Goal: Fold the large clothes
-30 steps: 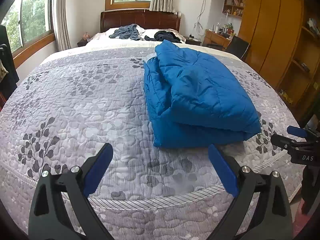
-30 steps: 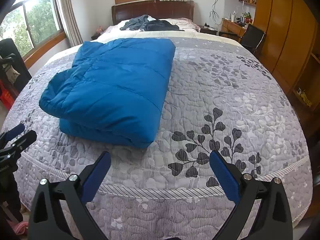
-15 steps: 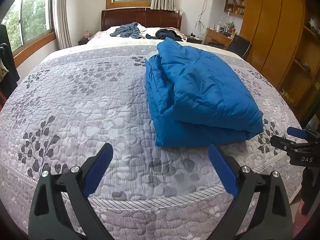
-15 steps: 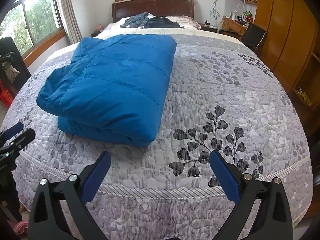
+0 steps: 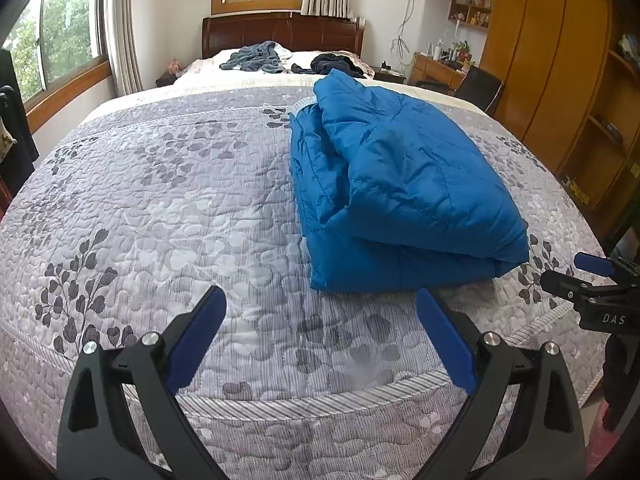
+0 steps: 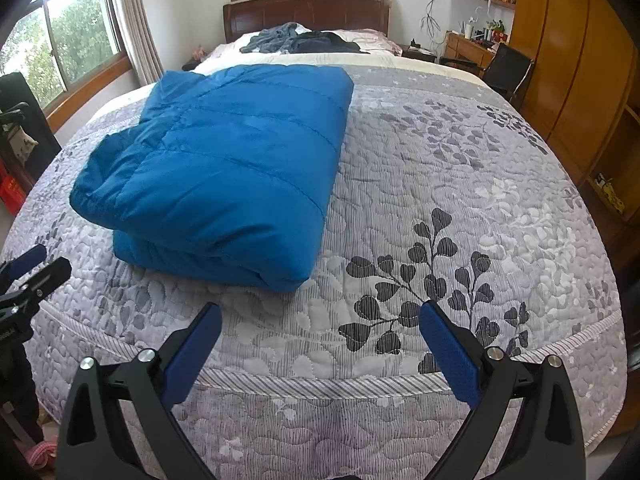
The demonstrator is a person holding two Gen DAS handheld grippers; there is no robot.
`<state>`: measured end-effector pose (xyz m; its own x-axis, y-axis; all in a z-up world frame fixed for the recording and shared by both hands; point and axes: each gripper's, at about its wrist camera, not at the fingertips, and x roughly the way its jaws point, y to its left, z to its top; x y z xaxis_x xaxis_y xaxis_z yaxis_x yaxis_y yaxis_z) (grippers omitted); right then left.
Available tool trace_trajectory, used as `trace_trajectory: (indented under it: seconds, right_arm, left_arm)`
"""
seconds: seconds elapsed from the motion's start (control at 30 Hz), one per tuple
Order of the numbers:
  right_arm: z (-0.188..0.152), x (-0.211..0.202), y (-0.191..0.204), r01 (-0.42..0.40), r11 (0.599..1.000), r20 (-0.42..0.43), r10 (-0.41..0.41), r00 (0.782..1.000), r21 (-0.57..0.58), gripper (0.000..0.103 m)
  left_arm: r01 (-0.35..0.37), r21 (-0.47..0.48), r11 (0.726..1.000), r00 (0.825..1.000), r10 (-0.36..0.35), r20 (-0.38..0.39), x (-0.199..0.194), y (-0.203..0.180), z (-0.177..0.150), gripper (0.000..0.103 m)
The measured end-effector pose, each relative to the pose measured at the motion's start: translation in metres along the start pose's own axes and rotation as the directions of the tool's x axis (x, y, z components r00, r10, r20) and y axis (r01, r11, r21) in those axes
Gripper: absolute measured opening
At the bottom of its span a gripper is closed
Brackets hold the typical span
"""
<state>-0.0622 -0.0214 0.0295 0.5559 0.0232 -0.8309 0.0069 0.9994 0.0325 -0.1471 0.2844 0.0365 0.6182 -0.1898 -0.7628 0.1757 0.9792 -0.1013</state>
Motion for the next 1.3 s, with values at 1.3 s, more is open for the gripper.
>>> trace_trajectory:
  seconds: [1.3]
  right_arm:
    - [0.0019,0.0007,0.0007,0.002,1.000,0.004,-0.001,1.000,-0.011,0.099]
  left_arm:
    - [0.003,-0.002,1.000,1.000,-0.003,-0.006,0.0012,0.0001,0.0010,0.095]
